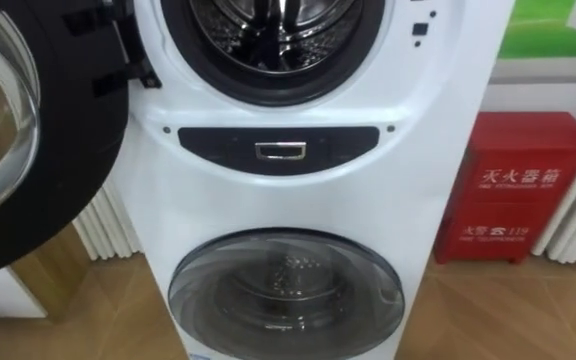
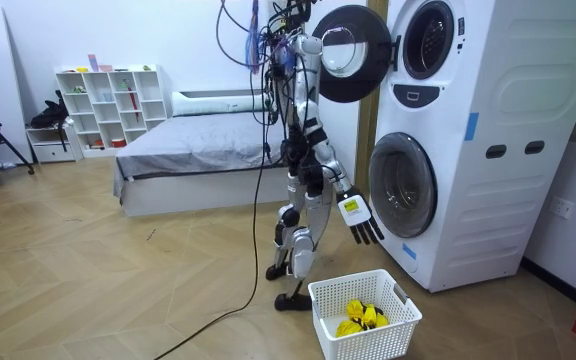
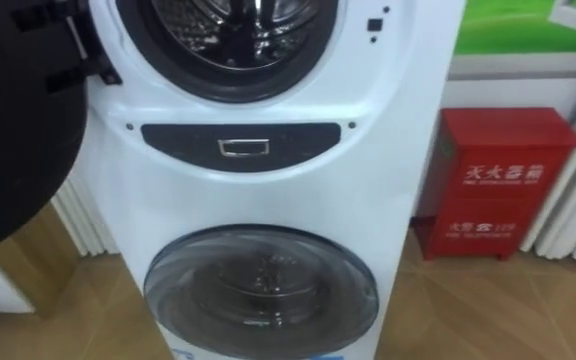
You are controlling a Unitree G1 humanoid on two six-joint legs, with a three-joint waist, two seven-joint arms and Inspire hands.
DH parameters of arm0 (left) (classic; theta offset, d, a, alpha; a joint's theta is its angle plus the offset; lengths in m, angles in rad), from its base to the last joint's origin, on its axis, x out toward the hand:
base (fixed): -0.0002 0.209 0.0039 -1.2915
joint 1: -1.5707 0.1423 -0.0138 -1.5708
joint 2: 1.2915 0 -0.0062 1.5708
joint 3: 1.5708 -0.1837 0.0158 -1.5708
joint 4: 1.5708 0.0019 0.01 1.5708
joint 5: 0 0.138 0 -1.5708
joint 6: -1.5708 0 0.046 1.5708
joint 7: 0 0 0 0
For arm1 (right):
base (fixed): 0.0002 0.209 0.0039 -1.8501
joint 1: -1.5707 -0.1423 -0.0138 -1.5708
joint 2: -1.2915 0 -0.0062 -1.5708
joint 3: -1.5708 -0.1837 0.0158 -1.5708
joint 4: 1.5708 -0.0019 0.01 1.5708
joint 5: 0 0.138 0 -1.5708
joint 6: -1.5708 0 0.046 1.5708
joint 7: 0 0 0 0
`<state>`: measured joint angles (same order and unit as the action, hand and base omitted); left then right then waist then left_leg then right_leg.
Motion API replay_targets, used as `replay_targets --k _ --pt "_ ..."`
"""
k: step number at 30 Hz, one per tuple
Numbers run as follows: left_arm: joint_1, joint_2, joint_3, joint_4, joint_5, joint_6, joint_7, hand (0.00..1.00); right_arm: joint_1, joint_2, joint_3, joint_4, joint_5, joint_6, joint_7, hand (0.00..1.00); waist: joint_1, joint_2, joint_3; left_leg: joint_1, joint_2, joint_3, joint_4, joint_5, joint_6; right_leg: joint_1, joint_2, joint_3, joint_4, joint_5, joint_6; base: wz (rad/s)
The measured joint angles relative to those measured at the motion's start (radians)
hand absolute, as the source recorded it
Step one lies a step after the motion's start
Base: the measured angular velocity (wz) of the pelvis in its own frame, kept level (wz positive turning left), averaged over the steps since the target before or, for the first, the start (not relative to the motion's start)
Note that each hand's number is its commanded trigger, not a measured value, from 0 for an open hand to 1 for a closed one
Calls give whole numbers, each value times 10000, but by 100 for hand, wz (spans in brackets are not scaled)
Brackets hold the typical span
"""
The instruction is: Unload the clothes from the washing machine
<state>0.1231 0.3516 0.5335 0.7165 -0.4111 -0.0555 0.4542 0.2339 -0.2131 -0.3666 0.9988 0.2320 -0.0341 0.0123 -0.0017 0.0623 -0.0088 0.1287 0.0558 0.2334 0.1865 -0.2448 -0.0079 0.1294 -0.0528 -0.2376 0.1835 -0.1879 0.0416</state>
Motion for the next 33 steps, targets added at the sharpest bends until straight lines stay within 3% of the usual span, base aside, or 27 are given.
replay_targets --k 1,4,7,9,10,12,15,18,21,26,30,33 --pt "-88 38 202 -120 -13 2 49 0 44 10 -84 -15 -42 3 16 0 57 15 -18 0 -6 -17 -1 0 0 2 -4 -45 -1 0 0 8" --pt "-270 521 694 -898 -419 2 254 0 357 54 -98 -291 5 10 -9 0 350 144 -35 -74 -73 -315 5 4 1 15 -16 -205 -36 0 0 12" --pt "-709 1352 1244 -1257 -565 21 517 0 442 65 -111 -289 -371 23 -73 0 642 187 -11 -136 -93 -359 3 9 -3 -16 -13 -147 -159 -1 0 -3" --pt "-1183 2092 1470 -1224 -545 47 623 0 449 61 -130 -293 -461 53 -80 0 889 240 -6 -133 -116 -470 -29 9 -3 -16 -15 -91 -154 -1 0 0" --pt "-1297 2268 1520 -1192 -528 68 588 0 458 62 -132 -304 -488 67 -74 0 945 272 4 -120 -121 -457 -32 9 -3 -17 -16 -77 -161 -1 0 -4" --pt "-1715 3024 1746 -687 -523 166 431 0 481 59 -188 -345 -632 138 57 0 1041 310 14 -120 -148 -499 -36 9 -3 -1 -37 -91 -174 -1 0 -2" --pt "-1950 3572 1787 -286 -547 570 180 0 900 61 -194 -815 -634 309 159 0 1133 381 -8 -139 -175 -553 -39 9 -2 -3 -74 -115 -171 -1 0 4" --pt "-2004 3805 1799 -17 -566 850 -112 0 1060 58 -211 -965 -709 384 174 0 1145 410 -15 -141 -196 -594 -60 10 0 -3 -77 -107 -170 -1 1 1" --pt "-2276 3843 1798 437 -558 1024 -339 0 1030 61 -501 -978 -1095 389 226 0 1088 408 -19 -170 -204 -729 -73 13 5 4 -67 -109 -173 -2 2 8" --pt "-2580 3940 1795 496 -546 1063 -561 0 1063 31 -996 -959 -1245 364 230 0 1047 217 -61 -160 -168 -790 -69 15 7 14 -30 -109 -170 -3 3 2" --pt "-2798 4301 1795 402 -552 1063 -561 0 1185 10 -1587 -956 -1318 342 220 0 922 1 -48 -152 -160 -786 -69 15 7 34 -18 -87 -184 -2 2 0" --pt "-2803 4501 1789 333 -539 1066 -568 0 1434 -7 -1742 -948 -1713 347 196 0 799 -37 -41 -134 -174 -786 -64 15 7 53 -31 -68 -184 -2 2 0"
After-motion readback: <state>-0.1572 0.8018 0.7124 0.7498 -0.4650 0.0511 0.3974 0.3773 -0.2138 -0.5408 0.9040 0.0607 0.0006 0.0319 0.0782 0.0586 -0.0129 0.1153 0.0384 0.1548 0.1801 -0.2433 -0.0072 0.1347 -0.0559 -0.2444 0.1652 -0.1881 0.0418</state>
